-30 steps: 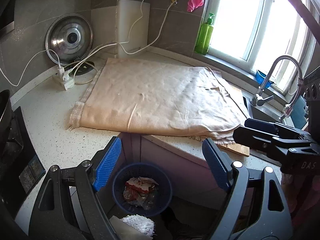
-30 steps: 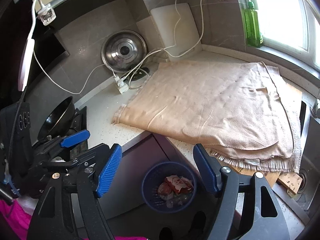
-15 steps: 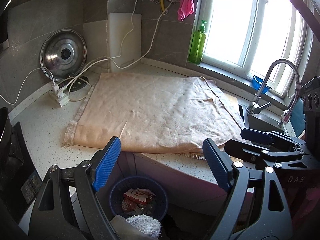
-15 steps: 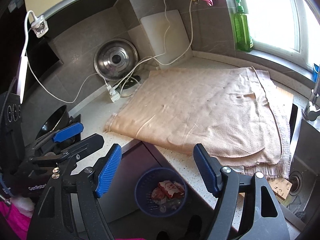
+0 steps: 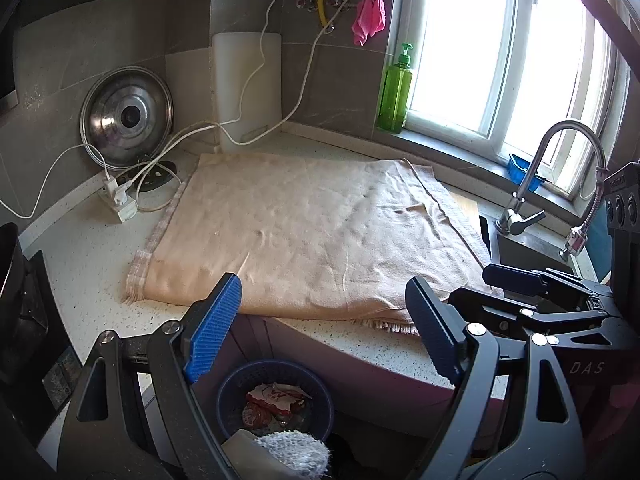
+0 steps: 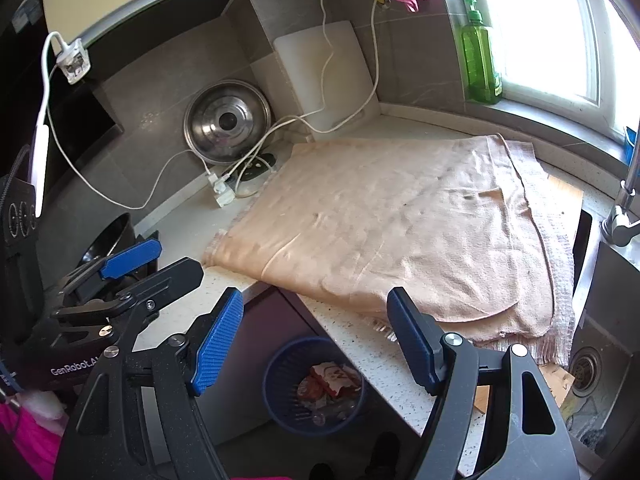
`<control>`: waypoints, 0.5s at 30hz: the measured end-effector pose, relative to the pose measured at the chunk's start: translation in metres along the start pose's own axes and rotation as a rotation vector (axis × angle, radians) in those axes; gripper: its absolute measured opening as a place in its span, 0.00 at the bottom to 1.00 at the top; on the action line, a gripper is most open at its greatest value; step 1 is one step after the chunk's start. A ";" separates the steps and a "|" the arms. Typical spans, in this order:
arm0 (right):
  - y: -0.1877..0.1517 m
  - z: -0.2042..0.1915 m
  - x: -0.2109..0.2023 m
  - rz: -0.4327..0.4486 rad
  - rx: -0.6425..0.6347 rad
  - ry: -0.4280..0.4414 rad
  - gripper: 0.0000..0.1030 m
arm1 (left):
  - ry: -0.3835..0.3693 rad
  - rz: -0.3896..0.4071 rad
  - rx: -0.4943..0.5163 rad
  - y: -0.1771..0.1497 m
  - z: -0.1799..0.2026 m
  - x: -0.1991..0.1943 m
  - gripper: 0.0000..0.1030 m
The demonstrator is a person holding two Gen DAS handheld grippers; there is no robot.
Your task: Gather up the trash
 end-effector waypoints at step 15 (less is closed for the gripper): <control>0.007 0.017 0.004 -0.003 0.006 -0.006 0.72 | 0.013 0.003 0.009 0.006 0.004 0.004 0.84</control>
Point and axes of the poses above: each gripper's, at about its wrist camera, not at the fingertips, and x roughly the way its jaws point, z to its right, y to its top, the point moved 5 cm from there along x, roughly the way its jaws point, and after that the axes turned 3 degrees about -y, right-handed, at the moved point
